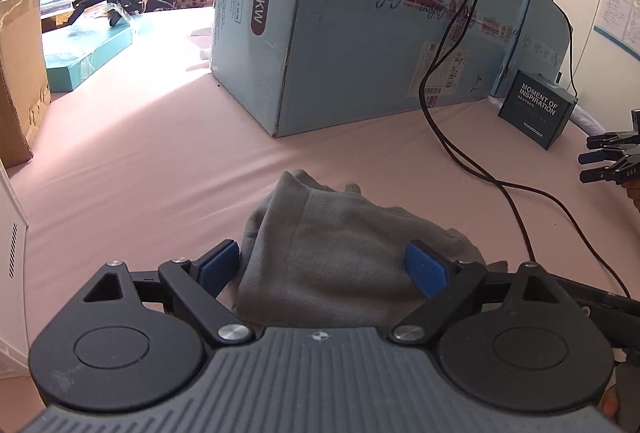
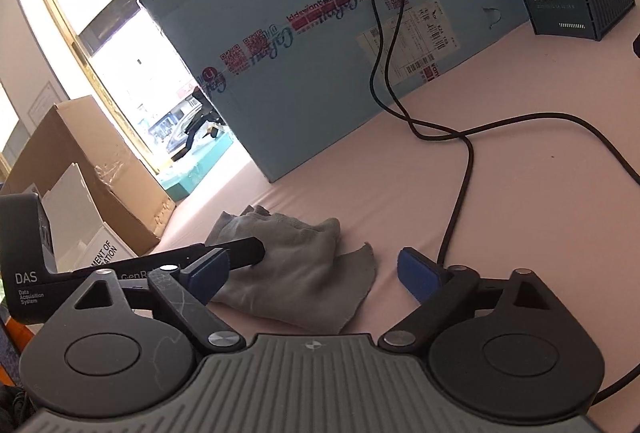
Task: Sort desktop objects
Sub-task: 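Close the left gripper on the grey cloth, then lift the grey cloth with the left gripper and carry it to the white box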
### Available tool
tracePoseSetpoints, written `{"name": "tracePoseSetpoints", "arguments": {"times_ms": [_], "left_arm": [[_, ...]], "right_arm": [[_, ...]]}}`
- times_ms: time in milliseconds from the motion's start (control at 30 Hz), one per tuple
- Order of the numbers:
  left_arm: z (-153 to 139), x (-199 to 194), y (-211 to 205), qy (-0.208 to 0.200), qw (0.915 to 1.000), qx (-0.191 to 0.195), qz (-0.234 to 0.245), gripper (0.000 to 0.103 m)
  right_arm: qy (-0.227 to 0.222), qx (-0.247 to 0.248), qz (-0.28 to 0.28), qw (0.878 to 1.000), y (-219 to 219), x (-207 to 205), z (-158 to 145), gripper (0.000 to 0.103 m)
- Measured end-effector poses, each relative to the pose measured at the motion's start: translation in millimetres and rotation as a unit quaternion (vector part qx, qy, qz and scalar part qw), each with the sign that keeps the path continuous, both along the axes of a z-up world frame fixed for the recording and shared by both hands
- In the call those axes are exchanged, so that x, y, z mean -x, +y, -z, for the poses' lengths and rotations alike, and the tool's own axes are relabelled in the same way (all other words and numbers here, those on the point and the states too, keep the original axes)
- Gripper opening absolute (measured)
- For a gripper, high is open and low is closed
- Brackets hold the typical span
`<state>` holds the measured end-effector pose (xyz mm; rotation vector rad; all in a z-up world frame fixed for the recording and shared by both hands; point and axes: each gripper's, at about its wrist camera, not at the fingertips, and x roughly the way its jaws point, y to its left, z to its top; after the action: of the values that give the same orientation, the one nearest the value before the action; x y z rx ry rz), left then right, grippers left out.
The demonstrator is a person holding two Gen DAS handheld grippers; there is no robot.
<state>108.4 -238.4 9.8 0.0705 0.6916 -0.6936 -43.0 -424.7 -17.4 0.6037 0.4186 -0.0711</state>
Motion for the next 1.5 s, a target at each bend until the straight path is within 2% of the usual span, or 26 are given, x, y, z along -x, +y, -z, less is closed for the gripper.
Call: {"name": "tracePoseSetpoints", "arguments": {"times_ms": [33,167,200,233,300,333,367,433,467,667,867,1100,1367,1500], "left_arm": [[0.5,1.5,-1.4,-0.006,1.0000,-0.007,0.002,0.089],[1.2,4.3,-3.0,-0.016,0.9997,-0.018,0.005,0.088],[1.2,4.5,-2.8,-0.017,0.9997,-0.019,0.005,0.088],[1.0,4.6,-2.1,-0.018,0.9997,-0.019,0.004,0.085],[0.1,5.9,0.1,-0.020,0.9997,-0.017,0.000,0.077],[-1.1,7.7,0.8,-0.020,0.9997,-0.013,0.006,0.064],[-2.4,9.8,1.2,-0.020,0.9997,-0.009,0.015,0.045],[-5.6,16.6,-0.8,-0.026,0.9993,-0.008,0.026,0.028],[-6.3,19.6,-2.6,-0.033,0.9990,-0.012,0.028,0.024],[-7.2,20.4,-1.4,-0.032,0.9992,-0.007,0.021,0.019],[-10.2,29.2,-7.0,-0.060,0.9976,-0.028,0.020,0.015],[-18.1,40.3,1.9,-0.063,0.9976,-0.025,0.015,0.011],[-41.4,58.2,47.9,-0.091,0.9959,-0.005,-0.006,0.010],[-57.0,63.7,79.6,-0.107,0.9939,0.012,-0.025,0.010]], "right_arm": [[0.003,0.000,0.002,1.000,0.1,-0.8,0.4,0.067],[0.011,0.007,0.003,1.000,2.0,-3.9,0.8,0.055],[0.015,0.009,0.000,1.000,2.5,-5.2,1.4,0.040],[0.021,0.008,-0.004,1.000,2.5,-7.2,2.7,0.019],[0.027,0.001,-0.009,1.000,0.8,-9.1,4.9,0.014],[0.024,-0.002,-0.010,1.000,0.2,-8.6,5.3,0.009],[0.023,-0.003,-0.011,1.000,0.1,-8.2,5.5,0.008],[0.021,-0.004,-0.012,1.000,0.2,-7.5,5.4,0.008],[0.019,-0.005,-0.012,1.000,0.0,-7.0,5.4,0.008],[0.010,-0.003,-0.013,1.000,1.3,-4.4,3.8,0.007],[-0.001,0.006,-0.017,1.000,3.7,-2.3,0.8,0.005],[-0.023,0.028,-0.018,0.999,11.3,5.1,-8.1,0.004],[-0.059,0.040,-0.051,0.996,40.0,7.9,-31.8,0.004],[-0.089,0.042,-0.076,0.992,62.7,5.3,-55.2,0.004]]}}
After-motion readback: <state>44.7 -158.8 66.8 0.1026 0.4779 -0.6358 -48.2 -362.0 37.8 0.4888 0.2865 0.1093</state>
